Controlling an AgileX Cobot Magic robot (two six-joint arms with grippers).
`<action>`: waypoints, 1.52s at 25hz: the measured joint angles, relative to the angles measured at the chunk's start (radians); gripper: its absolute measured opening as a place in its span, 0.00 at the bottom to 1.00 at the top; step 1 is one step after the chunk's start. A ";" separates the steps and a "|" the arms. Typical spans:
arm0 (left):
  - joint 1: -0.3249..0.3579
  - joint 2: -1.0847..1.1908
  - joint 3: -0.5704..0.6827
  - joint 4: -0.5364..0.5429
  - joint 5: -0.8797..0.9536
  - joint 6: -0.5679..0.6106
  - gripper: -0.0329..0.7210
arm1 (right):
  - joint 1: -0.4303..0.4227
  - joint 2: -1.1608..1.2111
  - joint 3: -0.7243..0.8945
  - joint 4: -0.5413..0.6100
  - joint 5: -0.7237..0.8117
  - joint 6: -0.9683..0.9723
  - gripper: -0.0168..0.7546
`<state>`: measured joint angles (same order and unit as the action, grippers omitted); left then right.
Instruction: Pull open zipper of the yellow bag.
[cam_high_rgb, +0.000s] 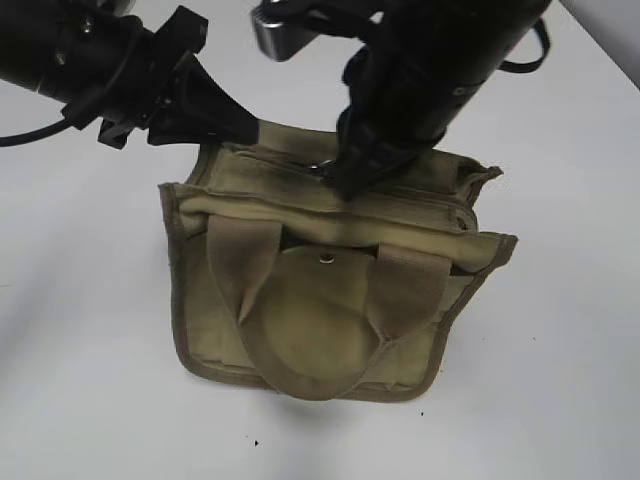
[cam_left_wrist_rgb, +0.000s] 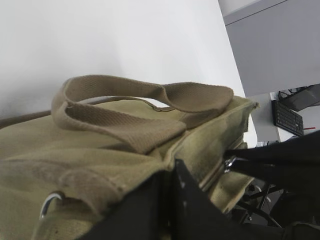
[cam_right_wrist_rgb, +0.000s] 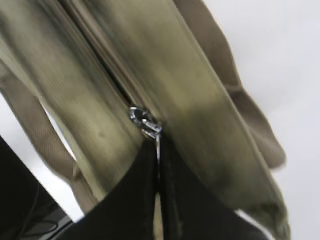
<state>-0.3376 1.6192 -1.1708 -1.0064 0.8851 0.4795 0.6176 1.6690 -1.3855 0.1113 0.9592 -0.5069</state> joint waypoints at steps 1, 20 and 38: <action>0.000 0.000 0.000 0.000 -0.001 0.000 0.06 | -0.021 -0.013 0.000 -0.002 0.043 0.008 0.02; 0.000 -0.053 0.000 0.074 0.006 0.000 0.26 | -0.284 -0.089 0.001 0.127 0.257 0.226 0.27; 0.000 -0.903 0.187 0.858 0.188 -0.336 0.52 | -0.284 -0.808 0.518 0.016 0.259 0.309 0.49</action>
<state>-0.3376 0.7167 -0.9833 -0.1481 1.0729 0.1440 0.3340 0.8614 -0.8679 0.1275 1.2177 -0.1981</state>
